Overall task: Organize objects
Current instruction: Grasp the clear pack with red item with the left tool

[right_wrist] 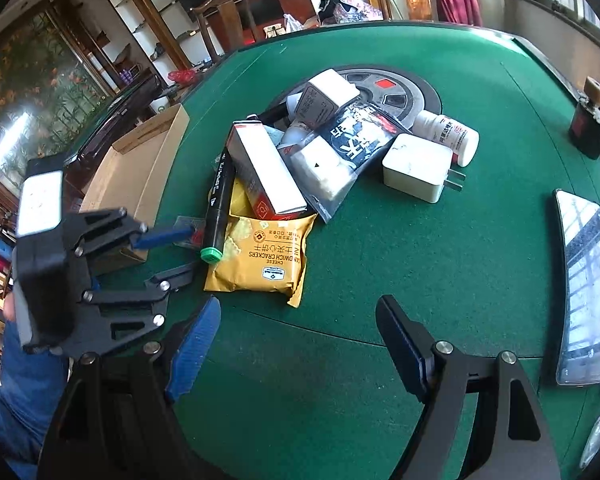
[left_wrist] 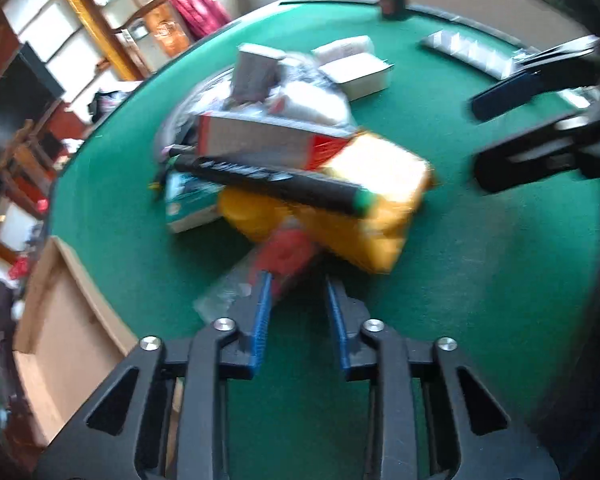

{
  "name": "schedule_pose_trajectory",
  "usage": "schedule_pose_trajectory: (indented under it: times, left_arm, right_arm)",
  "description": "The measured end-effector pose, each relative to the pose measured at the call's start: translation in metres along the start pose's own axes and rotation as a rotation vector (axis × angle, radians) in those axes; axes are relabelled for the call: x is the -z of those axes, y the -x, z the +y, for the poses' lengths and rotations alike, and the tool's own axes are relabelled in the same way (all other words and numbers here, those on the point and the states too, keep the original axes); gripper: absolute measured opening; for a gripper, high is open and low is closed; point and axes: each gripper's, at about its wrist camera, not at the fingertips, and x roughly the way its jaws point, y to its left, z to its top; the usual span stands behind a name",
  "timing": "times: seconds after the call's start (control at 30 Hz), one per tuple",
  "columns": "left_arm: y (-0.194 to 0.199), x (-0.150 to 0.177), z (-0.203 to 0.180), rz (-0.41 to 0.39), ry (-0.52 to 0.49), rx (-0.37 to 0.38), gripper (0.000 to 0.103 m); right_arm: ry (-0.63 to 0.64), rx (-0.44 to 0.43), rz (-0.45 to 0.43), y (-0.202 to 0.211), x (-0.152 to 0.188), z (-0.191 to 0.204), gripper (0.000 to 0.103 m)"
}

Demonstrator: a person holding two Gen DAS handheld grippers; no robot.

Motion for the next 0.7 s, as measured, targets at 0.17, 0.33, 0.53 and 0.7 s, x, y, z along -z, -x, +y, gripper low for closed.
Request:
schedule_pose_trajectory:
  times: [0.17,0.33,0.53,0.7]
  left_arm:
    - [0.005,-0.013,0.027,-0.017,0.016,-0.039,0.021]
    - [-0.013,-0.017,0.04,0.037,-0.074,0.017,0.022]
    - [-0.005,-0.014,0.039,0.063,-0.167,0.139,0.022]
    - [-0.01,-0.014,0.031,0.125,-0.27,0.064,0.042]
  right_arm:
    - [-0.002,-0.003,0.001,0.0,0.002,-0.001,0.081]
    - [-0.003,-0.012,-0.01,0.005,0.003,-0.004,0.081]
    - [-0.004,-0.023,0.002,0.005,0.004,-0.01,0.081]
    - [-0.002,-0.033,0.006,0.003,0.005,-0.011,0.081]
